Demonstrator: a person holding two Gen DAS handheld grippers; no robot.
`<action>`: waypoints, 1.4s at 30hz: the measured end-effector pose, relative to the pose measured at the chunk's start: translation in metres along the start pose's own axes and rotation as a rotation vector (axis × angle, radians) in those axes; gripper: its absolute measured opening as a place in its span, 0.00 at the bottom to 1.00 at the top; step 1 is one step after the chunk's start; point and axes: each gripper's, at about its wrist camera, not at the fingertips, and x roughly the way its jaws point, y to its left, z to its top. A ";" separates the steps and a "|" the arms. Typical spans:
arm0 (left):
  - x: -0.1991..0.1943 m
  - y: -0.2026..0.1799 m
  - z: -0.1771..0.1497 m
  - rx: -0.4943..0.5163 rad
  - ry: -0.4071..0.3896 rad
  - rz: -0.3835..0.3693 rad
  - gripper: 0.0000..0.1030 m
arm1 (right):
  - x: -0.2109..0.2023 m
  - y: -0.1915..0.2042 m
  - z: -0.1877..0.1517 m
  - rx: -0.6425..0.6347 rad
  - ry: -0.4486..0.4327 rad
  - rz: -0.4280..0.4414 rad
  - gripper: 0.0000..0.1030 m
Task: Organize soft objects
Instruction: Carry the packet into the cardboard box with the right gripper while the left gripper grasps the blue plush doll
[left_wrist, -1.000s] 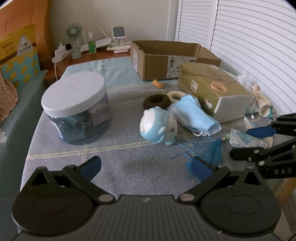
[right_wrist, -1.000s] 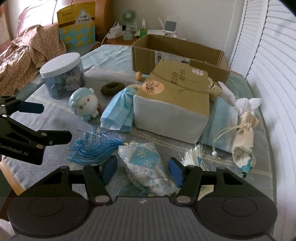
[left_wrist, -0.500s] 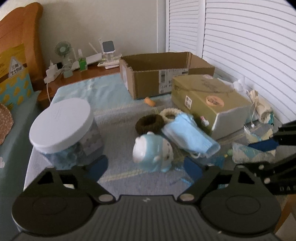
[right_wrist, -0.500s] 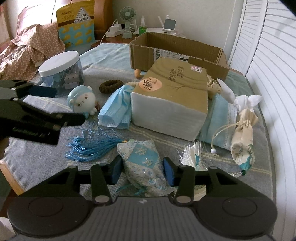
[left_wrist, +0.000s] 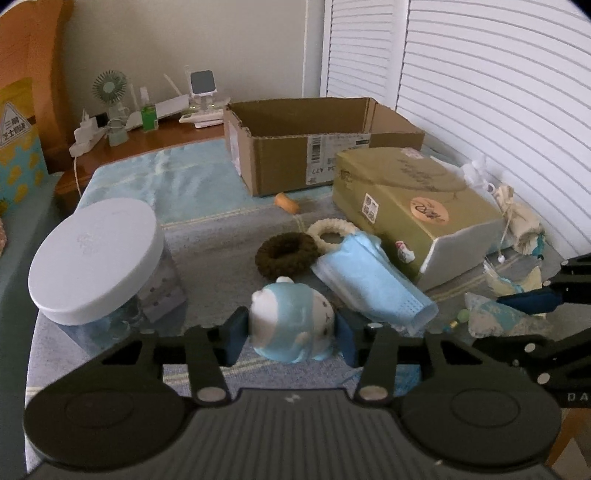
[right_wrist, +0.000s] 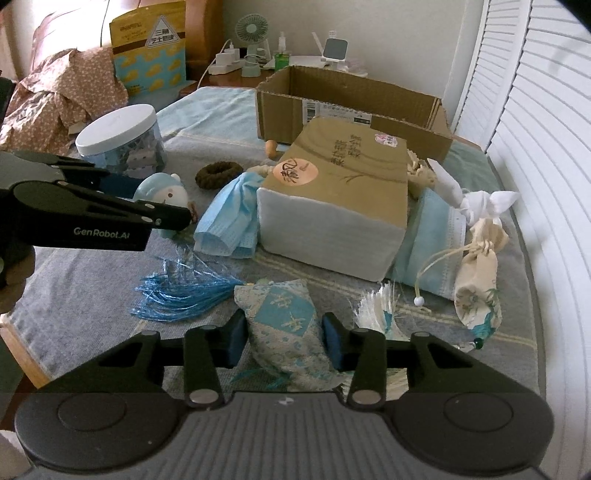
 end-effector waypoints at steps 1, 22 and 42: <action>0.000 0.000 0.000 0.006 0.002 -0.002 0.47 | 0.000 0.000 0.000 -0.001 0.000 -0.002 0.46; -0.054 -0.004 0.013 0.208 0.020 -0.096 0.46 | -0.072 -0.007 0.041 -0.012 -0.126 -0.024 0.44; -0.051 0.002 0.025 0.130 -0.009 -0.121 0.46 | -0.008 -0.064 0.225 -0.119 -0.220 -0.052 0.44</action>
